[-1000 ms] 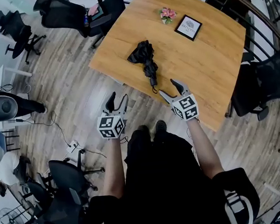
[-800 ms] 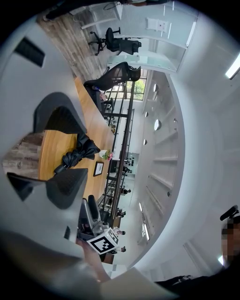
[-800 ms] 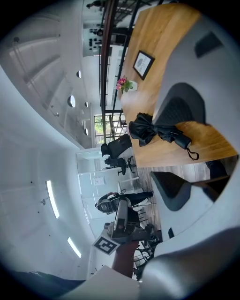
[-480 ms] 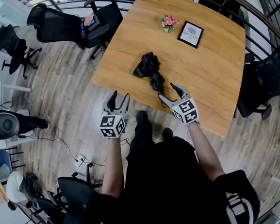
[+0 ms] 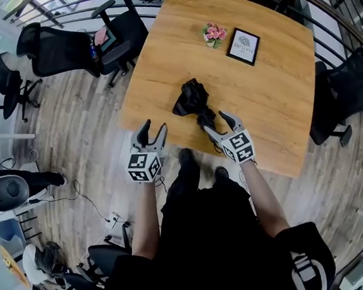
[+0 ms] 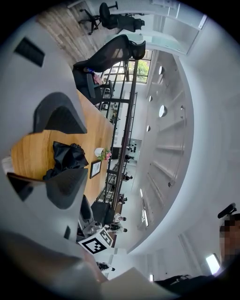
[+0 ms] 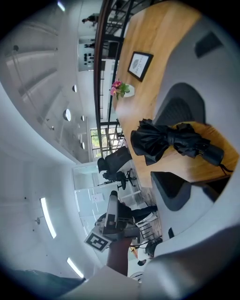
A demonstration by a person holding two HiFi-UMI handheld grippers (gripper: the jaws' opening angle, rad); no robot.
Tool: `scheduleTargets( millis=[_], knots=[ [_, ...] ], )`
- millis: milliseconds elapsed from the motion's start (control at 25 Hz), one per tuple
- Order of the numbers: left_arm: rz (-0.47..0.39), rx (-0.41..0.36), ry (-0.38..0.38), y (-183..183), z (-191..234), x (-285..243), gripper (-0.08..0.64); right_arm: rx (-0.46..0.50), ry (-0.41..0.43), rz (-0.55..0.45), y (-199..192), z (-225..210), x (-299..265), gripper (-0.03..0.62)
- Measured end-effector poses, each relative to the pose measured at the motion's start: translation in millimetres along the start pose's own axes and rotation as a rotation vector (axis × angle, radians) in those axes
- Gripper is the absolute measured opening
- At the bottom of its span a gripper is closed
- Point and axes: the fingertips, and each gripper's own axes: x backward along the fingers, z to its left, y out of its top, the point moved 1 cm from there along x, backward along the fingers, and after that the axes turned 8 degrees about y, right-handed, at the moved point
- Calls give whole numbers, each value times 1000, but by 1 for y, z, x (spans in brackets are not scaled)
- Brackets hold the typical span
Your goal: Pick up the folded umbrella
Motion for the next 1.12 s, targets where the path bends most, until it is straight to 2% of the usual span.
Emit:
scheduleTargets(
  millis=[200,480,960,1120],
  knots=[
    [46,16,-24,-11,9,-19,244,-33,-19,38,-13,-12,-13,324],
    [63,19,-41,-14,20,-39,244,-69,-27,86,-31,-24,-37,325],
    [100,21,-49,-27,34,-50,244,-90,10,170,-56,-28,-79,333],
    [104,12,-56,-28,38,-55,244,-84,-27,183,-64,-35,-86,339]
  ],
)
